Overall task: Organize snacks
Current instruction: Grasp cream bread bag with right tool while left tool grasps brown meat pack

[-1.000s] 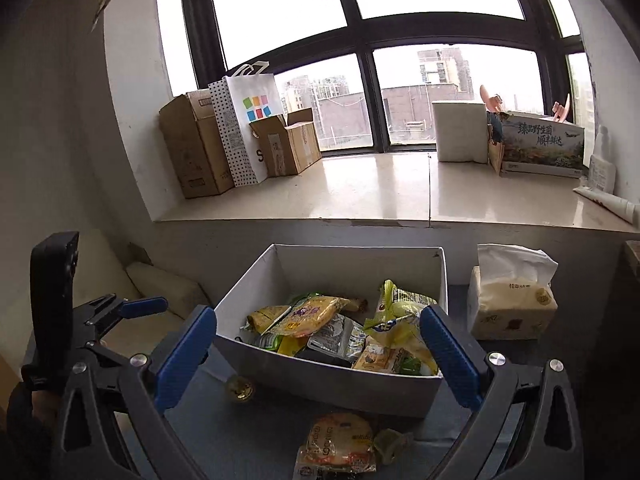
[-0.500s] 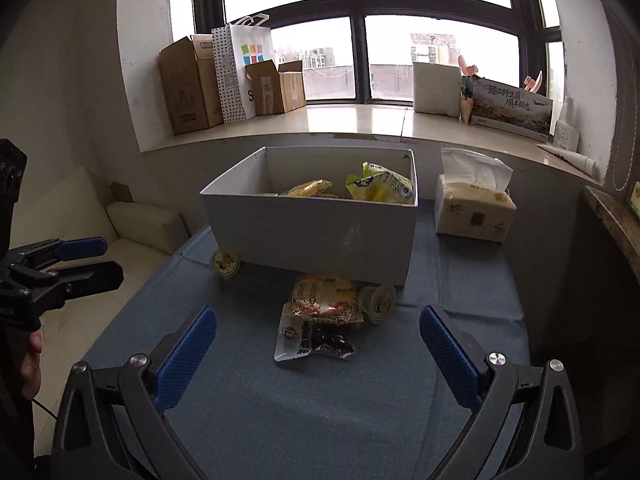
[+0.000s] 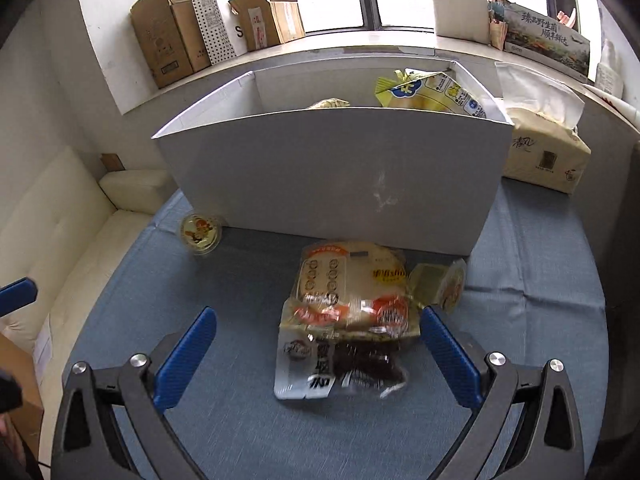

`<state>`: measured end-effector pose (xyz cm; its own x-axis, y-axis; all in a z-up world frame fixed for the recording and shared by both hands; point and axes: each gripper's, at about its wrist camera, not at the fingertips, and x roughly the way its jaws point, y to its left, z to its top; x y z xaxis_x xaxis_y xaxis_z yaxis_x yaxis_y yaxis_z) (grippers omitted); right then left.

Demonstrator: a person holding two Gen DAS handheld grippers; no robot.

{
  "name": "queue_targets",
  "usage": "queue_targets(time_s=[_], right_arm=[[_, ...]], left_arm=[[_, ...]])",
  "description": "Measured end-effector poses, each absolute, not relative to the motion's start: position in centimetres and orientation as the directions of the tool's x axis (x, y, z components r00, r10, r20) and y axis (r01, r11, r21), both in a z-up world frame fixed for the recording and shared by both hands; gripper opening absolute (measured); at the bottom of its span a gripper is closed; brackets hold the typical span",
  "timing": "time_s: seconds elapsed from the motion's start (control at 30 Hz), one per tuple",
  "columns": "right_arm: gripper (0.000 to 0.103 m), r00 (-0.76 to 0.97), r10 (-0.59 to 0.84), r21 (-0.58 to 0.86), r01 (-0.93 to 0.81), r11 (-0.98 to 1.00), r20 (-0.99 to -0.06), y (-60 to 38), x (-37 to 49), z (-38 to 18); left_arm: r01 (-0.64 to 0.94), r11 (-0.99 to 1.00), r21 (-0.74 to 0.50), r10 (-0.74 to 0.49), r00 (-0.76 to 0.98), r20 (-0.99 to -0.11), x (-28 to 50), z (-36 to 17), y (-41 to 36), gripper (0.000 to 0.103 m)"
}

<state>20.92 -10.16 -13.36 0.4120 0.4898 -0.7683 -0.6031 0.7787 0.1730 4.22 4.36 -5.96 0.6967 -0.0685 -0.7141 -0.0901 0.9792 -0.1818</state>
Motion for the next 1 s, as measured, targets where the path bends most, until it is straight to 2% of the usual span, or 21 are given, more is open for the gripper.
queue_targets(time_s=[0.27,0.33,0.47,0.6,0.83,1.0], right_arm=[[0.102,0.318,0.406,0.199,-0.522,0.829,-0.857,-8.7,25.5,-17.2],[0.082,0.337,0.435,0.212,-0.532,0.819,-0.835,-9.0,25.2,-17.0],[0.078,0.327,0.444,0.218,-0.544,0.81,-0.834,-9.3,24.7,-16.6],[0.078,0.358,0.502,0.253,-0.555,0.792,-0.787,-10.6,23.1,-14.2],[0.078,0.481,0.544,0.248,-0.548,0.799,-0.688,-16.4,18.9,-7.6],[0.078,0.538,0.515,0.242,-0.497,0.833,-0.667,-21.1,16.2,-6.1]], left_arm=[[-0.104,0.976,-0.192,-0.071,0.68,-0.73,4.3,-7.0,5.0,0.103],[-0.104,0.977,-0.188,-0.068,0.681,-0.729,4.3,-7.1,5.0,0.103],[-0.11,0.977,-0.183,-0.063,0.672,-0.738,4.6,-7.5,5.1,0.103],[-0.073,0.98,-0.183,-0.087,0.672,-0.735,4.9,-7.8,4.8,0.103],[0.144,0.984,-0.105,-0.173,0.636,-0.752,8.8,-9.3,0.3,0.103],[0.355,0.933,-0.055,-0.25,0.533,-0.808,14.0,-12.8,-4.0,0.103]])
